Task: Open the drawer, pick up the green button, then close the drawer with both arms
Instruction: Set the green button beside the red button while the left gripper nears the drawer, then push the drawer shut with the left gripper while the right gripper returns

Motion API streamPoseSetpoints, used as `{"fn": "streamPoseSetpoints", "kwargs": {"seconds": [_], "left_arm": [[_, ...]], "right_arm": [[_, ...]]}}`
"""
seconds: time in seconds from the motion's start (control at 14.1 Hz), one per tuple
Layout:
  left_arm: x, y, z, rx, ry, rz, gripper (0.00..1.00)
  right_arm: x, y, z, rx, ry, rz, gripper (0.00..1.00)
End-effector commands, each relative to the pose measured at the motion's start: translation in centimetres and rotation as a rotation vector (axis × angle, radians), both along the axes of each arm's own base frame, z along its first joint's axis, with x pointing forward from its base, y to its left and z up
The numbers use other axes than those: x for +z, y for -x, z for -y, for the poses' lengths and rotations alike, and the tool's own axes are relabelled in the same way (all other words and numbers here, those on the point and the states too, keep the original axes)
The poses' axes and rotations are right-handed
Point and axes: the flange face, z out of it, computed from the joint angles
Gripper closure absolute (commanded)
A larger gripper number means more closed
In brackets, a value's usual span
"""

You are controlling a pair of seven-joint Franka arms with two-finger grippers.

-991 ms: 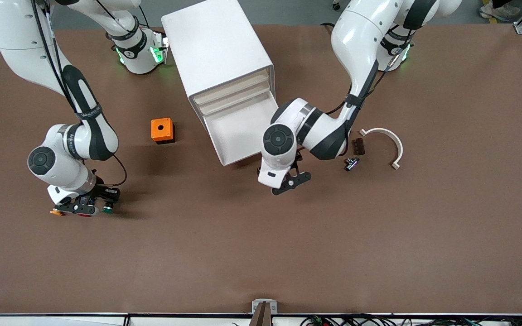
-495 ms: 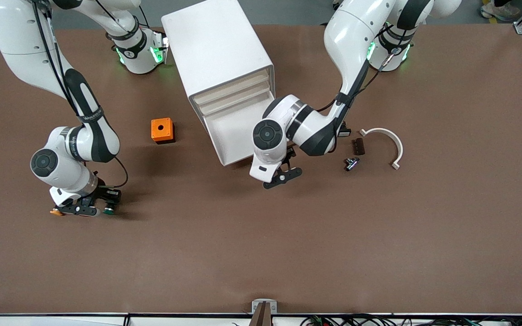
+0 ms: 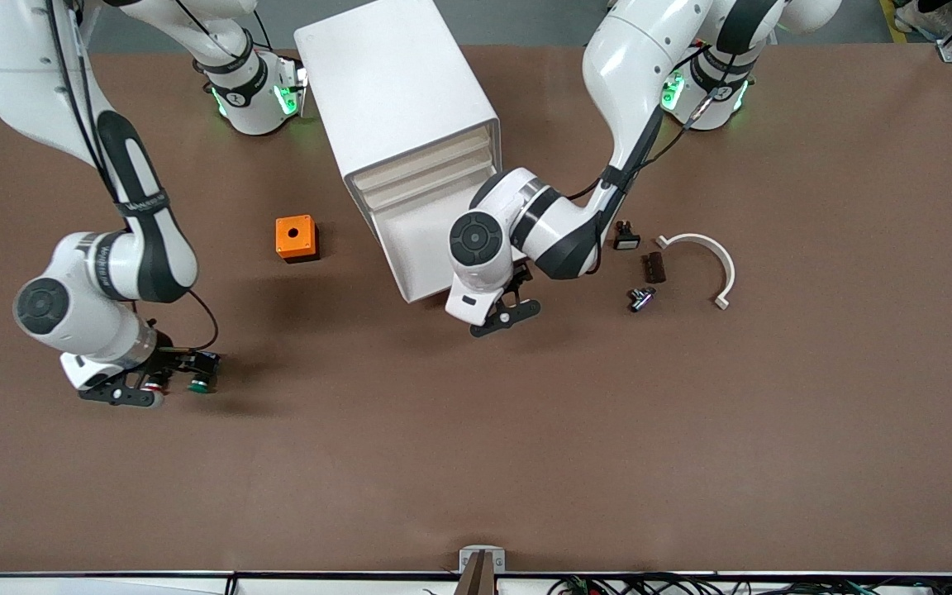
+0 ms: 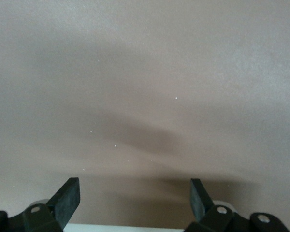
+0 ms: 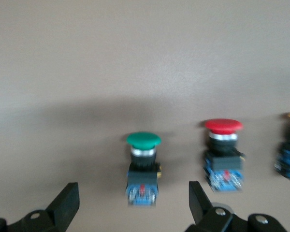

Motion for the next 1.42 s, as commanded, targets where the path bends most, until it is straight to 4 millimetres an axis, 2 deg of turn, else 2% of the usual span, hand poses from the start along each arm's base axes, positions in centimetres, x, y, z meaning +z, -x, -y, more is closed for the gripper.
{"fn": "streamPoseSetpoints", "kwargs": {"seconds": [0.0, 0.14, 0.28, 0.57, 0.85, 1.06, 1.34], "left_arm": [[-0.4, 0.8, 0.9, -0.021, -0.004, 0.006, 0.00], [-0.5, 1.3, 1.4, -0.030, -0.005, 0.005, 0.00], [-0.5, 2.1, 2.2, -0.044, -0.004, 0.004, 0.00], [-0.5, 3.4, 3.3, -0.048, 0.018, -0.018, 0.00], [-0.7, 5.2, 4.8, -0.059, 0.041, -0.047, 0.00], [-0.9, 6.6, 5.9, -0.063, 0.066, -0.082, 0.00], [-1.0, 8.0, 7.0, -0.064, 0.096, -0.122, 0.00]], "right_arm": [[8.4, -1.5, 0.5, -0.012, -0.009, -0.039, 0.00], [13.5, -2.1, 1.9, -0.030, -0.014, -0.080, 0.00], [16.9, -1.7, 3.5, -0.051, -0.018, -0.120, 0.00], [24.6, 1.5, 6.2, -0.080, -0.024, -0.100, 0.00], [28.1, 3.9, 7.6, 0.044, -0.011, -0.114, 0.00], [29.9, 5.4, 9.6, 0.012, -0.034, -0.104, 0.00], [32.9, 5.3, 9.8, 0.014, -0.005, -0.053, 0.00]]}}
